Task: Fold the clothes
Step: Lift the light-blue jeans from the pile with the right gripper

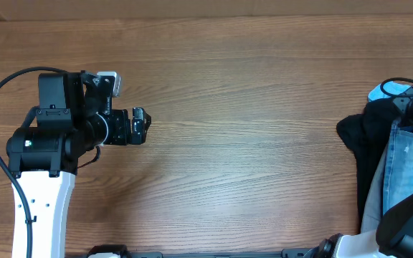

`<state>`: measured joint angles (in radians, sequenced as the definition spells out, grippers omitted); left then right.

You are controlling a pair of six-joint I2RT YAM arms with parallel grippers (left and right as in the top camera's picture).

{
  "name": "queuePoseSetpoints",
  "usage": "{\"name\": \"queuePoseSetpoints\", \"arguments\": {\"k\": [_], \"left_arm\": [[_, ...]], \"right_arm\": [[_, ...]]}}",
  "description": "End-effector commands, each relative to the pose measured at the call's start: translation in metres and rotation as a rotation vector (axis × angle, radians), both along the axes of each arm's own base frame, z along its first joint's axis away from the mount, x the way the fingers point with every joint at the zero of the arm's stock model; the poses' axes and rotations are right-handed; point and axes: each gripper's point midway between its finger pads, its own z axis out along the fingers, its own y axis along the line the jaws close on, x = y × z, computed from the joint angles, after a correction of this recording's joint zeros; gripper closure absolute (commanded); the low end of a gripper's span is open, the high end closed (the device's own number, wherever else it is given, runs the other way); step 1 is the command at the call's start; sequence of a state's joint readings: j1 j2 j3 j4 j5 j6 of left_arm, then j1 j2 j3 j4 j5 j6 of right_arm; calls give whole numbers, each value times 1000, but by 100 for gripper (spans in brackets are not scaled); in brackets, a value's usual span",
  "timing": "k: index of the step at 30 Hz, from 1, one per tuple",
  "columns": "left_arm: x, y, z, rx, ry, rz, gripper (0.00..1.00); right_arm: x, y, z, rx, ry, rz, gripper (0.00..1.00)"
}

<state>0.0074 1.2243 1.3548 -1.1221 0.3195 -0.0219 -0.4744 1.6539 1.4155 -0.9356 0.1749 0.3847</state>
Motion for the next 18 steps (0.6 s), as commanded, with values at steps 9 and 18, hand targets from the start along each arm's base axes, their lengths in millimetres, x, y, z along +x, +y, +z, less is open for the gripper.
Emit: {"name": "queuePoseSetpoints", "arguments": {"k": [9,18], "left_arm": [[5,-1,11,0,-47,-21,0],[6,-1,12,0,-51,-21,0]], "right_arm": [[16,14,30,23,-107,117,79],[16,14,29,27,-104,113,96]]}}
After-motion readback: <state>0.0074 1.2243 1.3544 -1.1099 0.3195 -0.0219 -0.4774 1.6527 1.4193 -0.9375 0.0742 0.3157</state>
